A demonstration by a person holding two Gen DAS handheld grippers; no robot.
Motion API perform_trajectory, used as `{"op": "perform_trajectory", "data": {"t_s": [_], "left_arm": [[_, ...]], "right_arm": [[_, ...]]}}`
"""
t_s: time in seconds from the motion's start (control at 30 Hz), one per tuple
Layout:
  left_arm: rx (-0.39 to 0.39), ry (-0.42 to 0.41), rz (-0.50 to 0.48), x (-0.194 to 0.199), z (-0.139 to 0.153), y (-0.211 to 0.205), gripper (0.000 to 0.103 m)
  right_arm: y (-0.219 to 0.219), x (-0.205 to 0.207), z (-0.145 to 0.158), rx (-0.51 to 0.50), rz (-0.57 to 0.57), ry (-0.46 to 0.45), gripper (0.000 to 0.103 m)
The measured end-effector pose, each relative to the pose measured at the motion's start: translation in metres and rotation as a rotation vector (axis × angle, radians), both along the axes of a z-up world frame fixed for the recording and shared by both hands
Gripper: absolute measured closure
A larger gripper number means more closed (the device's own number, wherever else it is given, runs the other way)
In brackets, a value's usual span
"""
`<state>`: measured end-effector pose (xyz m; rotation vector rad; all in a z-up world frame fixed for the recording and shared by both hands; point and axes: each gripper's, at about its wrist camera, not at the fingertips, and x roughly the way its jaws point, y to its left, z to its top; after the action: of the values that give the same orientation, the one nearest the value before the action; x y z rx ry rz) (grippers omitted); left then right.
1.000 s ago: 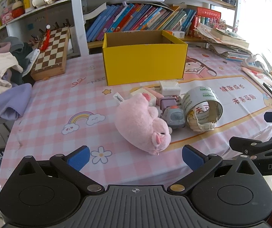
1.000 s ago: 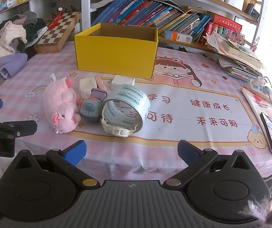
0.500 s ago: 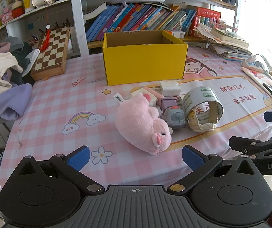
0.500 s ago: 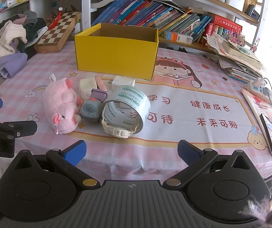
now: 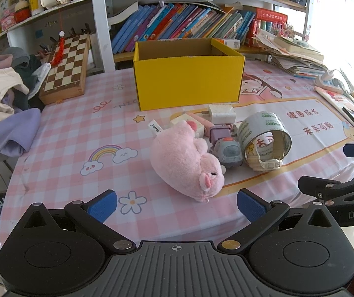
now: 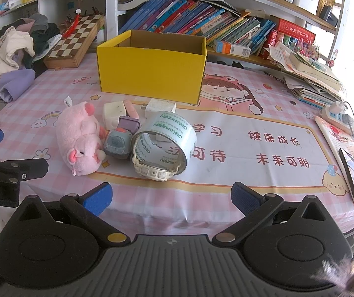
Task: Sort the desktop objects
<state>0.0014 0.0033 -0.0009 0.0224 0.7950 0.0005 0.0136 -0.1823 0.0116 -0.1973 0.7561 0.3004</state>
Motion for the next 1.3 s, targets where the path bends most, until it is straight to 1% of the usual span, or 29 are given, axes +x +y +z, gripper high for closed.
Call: {"op": "perform_trajectory", "data": {"t_s": [0.73,1.3], "left_arm": [[-0.024,0.015,-0.033,0.01,-0.005,0.003,0.0],[-0.037,0.035,-0.059,0.014,-0.009,0.008,0.0]], "right_arm": [[0.001,0.008,-0.001,-0.009,-0.021,0.01,0.0],[0.012,0.014,-0.006,-0.034,-0.013,0.034,0.0]]}}
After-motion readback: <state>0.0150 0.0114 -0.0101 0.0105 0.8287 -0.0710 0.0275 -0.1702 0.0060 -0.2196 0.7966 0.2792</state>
